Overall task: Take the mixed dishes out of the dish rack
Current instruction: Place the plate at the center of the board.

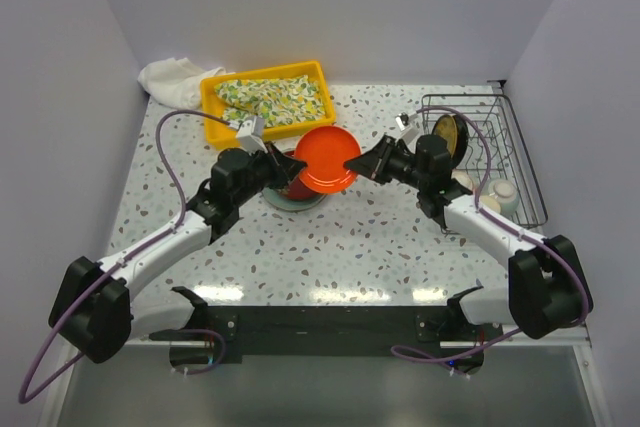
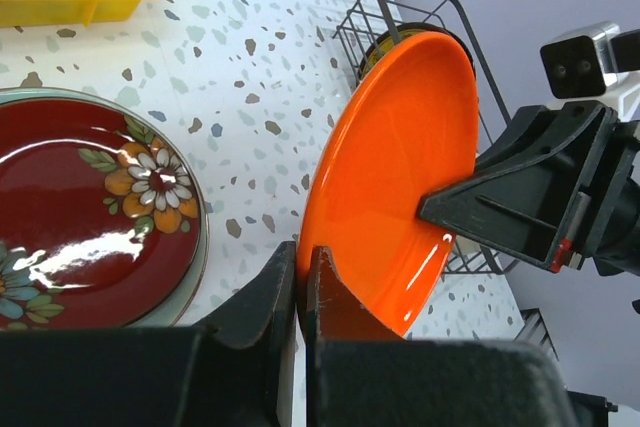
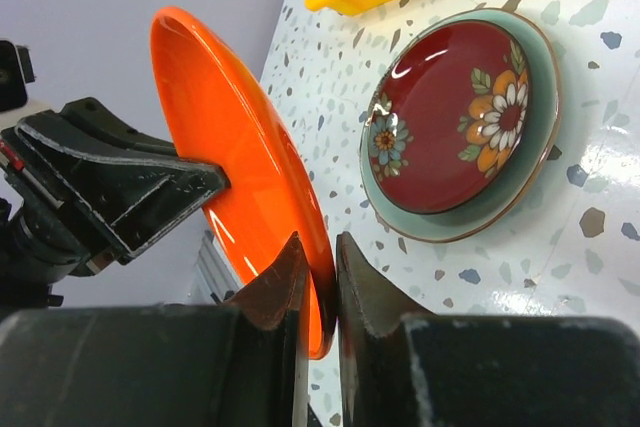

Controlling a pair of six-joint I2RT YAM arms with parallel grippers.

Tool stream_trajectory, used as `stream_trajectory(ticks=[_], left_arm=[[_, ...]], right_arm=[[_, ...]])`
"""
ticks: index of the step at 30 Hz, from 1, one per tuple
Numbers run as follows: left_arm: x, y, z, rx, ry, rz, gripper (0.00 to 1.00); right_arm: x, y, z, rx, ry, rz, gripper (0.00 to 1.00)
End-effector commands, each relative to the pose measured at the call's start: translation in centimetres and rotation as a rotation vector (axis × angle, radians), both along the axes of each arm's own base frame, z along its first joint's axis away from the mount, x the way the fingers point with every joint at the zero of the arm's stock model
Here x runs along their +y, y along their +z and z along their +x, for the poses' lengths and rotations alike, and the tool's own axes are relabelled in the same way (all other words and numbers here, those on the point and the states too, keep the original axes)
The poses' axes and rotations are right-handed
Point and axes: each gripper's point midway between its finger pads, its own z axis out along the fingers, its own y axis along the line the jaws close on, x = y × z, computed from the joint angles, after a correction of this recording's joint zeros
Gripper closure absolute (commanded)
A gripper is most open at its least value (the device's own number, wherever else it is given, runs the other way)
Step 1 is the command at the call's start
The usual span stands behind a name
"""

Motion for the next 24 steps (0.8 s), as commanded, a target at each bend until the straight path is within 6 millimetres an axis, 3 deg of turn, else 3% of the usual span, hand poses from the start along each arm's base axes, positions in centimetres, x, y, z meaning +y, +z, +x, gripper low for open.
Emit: stream_trajectory(ticks=[1,4,8,15,24], left_arm=[[-0.2,0.4,0.3,-0.055,0.001,0.007,1.0],[0.3,0.3,0.6,-0.054,0.02,0.02,1.0],[1.3,0.0,1.4,-0.055,0.058,0.05,1.0],[4.9,-2.5,4.3,0.054,0.163,0.093,1.0],[6.5,-7.3,6.8,0.225,0.19,0.158,1.0]], right_arm=[[0.5,1.4,-0.5,-0.051,0.013,0.015,0.65],[-0.5,0.5,-0.1,-0.049,-0.041,-0.047,0.36],[-2.6,-0.1,0.0,-0.059,-0.119,-0.172,0.13],[-6.1,-0.2,0.1,-0.127,-0.209,-0.378,0.07],[-8.1,0.4,-0.3,-0.166,-0.256,-0.474,0.07]])
